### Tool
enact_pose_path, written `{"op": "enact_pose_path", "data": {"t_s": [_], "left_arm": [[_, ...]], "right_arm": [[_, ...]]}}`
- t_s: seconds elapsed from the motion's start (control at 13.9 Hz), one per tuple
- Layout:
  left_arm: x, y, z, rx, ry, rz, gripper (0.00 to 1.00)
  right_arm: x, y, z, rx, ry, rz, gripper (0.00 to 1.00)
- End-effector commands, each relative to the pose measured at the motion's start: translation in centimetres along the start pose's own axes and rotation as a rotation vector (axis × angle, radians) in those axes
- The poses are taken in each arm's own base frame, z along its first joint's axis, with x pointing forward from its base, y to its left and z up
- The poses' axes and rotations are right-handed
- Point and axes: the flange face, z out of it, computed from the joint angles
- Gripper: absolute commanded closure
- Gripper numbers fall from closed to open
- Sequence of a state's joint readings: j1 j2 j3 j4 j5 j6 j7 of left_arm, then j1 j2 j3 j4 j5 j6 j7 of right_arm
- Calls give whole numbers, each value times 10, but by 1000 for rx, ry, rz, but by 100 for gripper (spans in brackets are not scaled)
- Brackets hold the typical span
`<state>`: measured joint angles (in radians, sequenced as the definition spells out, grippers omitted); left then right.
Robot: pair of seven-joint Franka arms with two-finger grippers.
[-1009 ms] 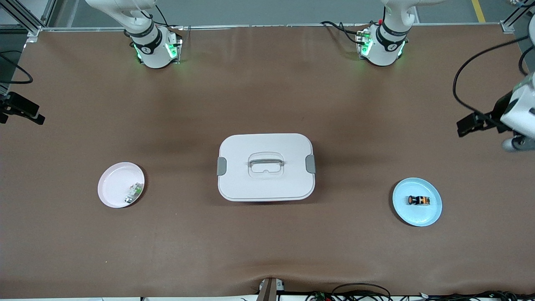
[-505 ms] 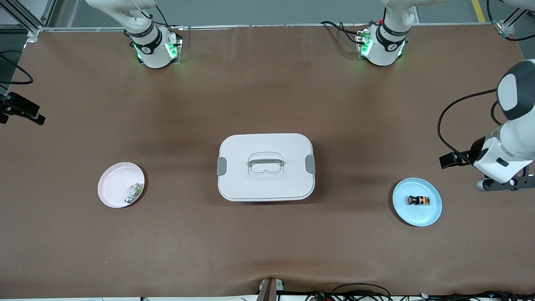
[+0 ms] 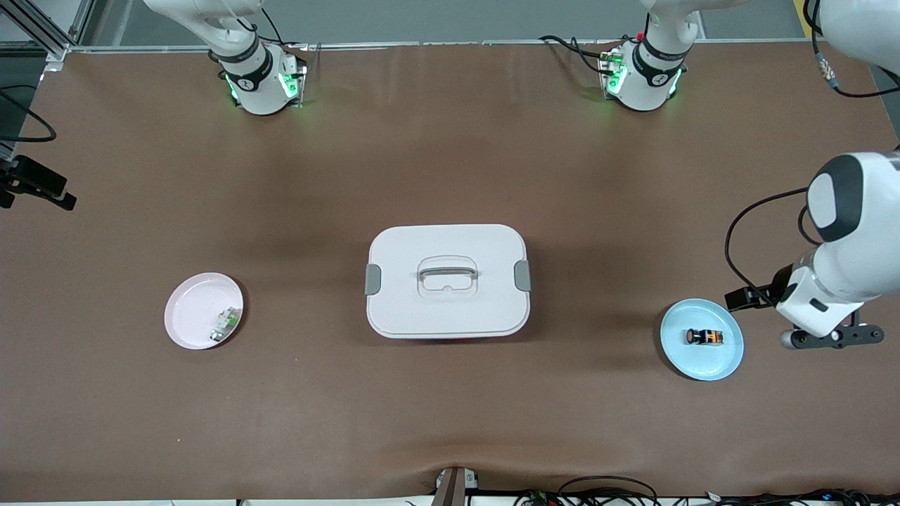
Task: Transfer orange switch to right arm and place
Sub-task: 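Move the left gripper over the orange switch on the blue plate, then lower the left gripper onto the orange switch and close it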
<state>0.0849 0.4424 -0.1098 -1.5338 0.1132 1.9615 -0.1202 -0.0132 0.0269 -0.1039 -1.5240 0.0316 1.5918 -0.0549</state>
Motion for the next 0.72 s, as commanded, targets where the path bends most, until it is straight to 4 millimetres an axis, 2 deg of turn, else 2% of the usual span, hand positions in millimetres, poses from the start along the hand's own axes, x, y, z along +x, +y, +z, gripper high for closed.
{"op": "enact_pose_path", "data": {"t_s": [0.0, 0.29, 0.43, 0.65], "left_arm": [[7, -13, 22, 11, 6, 4, 0], [22, -25, 72, -2, 24, -5, 0], [25, -24, 96, -9, 18, 31, 0], [25, -26, 119, -11, 4, 37, 0]], "right_arm": [[2, 0, -4, -3, -3, -11, 0], [2, 0, -4, -2, -2, -11, 0], [2, 0, -4, -3, -3, -11, 0], [2, 0, -4, -3, -3, -11, 0]]}}
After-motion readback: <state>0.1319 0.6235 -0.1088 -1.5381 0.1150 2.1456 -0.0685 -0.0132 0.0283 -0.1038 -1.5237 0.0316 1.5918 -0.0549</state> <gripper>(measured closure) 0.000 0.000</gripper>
